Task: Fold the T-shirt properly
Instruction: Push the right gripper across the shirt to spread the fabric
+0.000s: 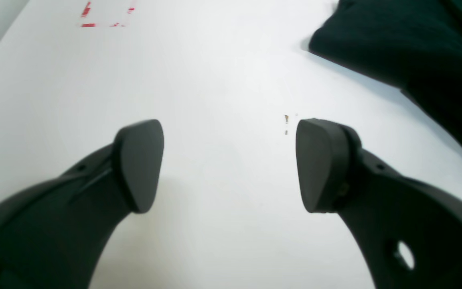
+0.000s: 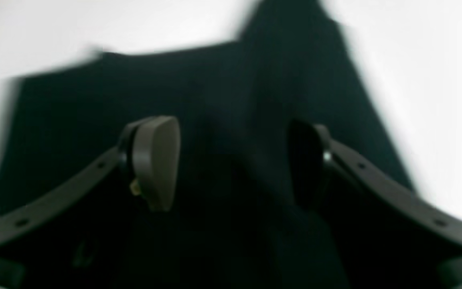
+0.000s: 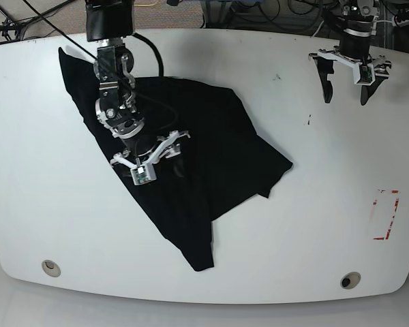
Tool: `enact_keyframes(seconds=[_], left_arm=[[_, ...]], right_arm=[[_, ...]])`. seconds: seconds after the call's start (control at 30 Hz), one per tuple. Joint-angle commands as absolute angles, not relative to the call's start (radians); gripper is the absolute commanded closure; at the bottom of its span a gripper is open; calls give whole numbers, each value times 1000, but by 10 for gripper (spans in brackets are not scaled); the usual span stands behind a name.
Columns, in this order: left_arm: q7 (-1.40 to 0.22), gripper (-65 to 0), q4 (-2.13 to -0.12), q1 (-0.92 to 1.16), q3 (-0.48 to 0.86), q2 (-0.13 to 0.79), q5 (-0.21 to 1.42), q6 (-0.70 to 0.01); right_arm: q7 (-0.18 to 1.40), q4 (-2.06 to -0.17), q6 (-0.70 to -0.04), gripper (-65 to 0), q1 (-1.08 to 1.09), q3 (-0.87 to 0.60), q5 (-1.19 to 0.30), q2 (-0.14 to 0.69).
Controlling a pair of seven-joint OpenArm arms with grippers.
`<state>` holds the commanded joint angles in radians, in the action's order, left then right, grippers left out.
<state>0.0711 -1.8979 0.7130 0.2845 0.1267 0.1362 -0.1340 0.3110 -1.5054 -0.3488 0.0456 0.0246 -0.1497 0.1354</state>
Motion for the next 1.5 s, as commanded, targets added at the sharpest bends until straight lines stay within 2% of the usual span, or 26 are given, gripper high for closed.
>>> enact_keyframes(seconds=[0.37, 0.83, 1.5], left_arm=[[73, -481, -1903, 716, 284, 128, 139, -135], [81, -485, -1904, 712, 285, 128, 138, -133], [78, -487, -1902, 714, 284, 127, 138, -133]], right_arm=[[299, -1375, -350, -409, 106, 76, -114, 130], [306, -1318, -352, -416, 161, 133, -51, 116], [297, -1175, -352, -412, 261, 125, -93, 114]])
